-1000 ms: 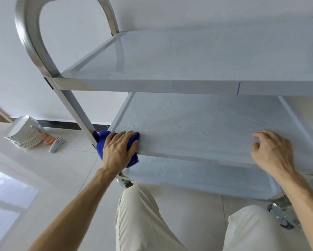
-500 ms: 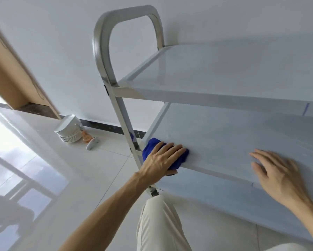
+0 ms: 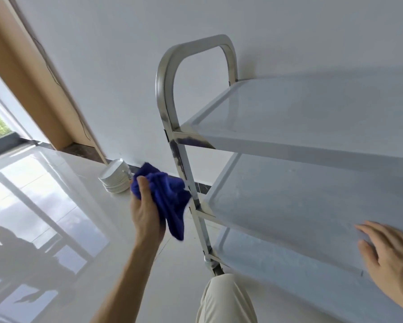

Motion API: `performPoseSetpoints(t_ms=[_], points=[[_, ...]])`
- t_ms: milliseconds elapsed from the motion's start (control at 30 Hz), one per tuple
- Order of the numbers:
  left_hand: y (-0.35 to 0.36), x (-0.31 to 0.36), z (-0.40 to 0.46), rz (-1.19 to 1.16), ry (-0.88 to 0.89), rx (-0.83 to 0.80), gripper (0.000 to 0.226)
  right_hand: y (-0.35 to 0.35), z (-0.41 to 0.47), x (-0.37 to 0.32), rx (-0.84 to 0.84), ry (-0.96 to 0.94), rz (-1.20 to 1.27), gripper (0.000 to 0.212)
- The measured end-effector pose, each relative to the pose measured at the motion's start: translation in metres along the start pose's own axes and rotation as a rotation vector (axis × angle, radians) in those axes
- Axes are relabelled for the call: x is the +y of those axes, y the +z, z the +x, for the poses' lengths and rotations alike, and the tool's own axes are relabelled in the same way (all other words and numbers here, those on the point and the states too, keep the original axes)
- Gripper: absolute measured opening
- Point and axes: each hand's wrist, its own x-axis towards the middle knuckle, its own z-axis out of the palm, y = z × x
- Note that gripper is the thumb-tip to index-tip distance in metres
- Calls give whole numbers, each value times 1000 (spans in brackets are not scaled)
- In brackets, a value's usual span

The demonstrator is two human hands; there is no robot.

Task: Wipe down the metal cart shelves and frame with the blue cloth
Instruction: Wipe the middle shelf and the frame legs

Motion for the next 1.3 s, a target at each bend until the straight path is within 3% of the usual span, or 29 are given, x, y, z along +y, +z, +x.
performPoseSetpoints(t_ms=[100, 233, 333, 433, 533, 600, 700, 767, 1067, 1133, 1300], points=[[25, 19, 23, 9, 122, -18, 28, 1, 1, -2, 31, -11, -1, 66], [66, 14, 34, 253, 179, -124, 18, 4, 4, 1, 37, -31, -28, 65], [76, 1, 32, 584, 256, -174, 62, 9, 5, 6, 17, -41, -38, 61], [70, -10, 31, 704, 249, -116, 72, 13, 13, -6, 42, -124, -62, 53], [74, -18, 28, 725, 260, -9, 71, 28, 28, -45, 39, -281, 47, 40], [76, -22, 29, 717, 273, 34, 70, 43, 37, -79, -55, -357, 120, 31], [75, -29, 33, 715, 285, 70, 62, 65, 41, -118, -303, -441, 137, 44], [71, -37, 32, 706, 294, 74, 58, 77, 40, -128, -383, -455, 32, 48], [19, -109, 4, 721, 5, 28, 39, 86, 38, -126, -390, -443, 10, 49], [25, -100, 6, 709, 44, 17, 40, 84, 37, -126, -376, -452, 15, 48], [74, -30, 37, 622, 346, 45, 48, 82, 36, -126, -331, -461, 37, 43]])
